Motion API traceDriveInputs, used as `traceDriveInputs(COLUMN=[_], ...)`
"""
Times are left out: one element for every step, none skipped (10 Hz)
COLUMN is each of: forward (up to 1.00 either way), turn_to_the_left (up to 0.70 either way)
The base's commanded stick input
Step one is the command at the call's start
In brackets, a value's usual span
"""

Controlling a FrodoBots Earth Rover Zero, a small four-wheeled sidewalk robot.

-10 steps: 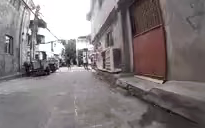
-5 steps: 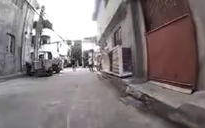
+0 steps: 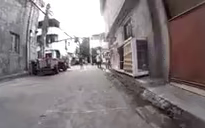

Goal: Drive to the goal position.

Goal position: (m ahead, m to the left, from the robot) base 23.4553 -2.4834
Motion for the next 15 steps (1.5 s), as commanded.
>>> traceDriveInputs(forward=[1.0,1.0,1.0,1.0,1.0,1.0,1.0,1.0,1.0,1.0,1.0,1.0,1.0,1.0,1.0], turn_to_the_left=[0.0,0.0,0.0,-0.06,-0.2,0.0,0.0,0.0,0.0,0.0,-0.17,-0.1,0.0,0.0,0.0])
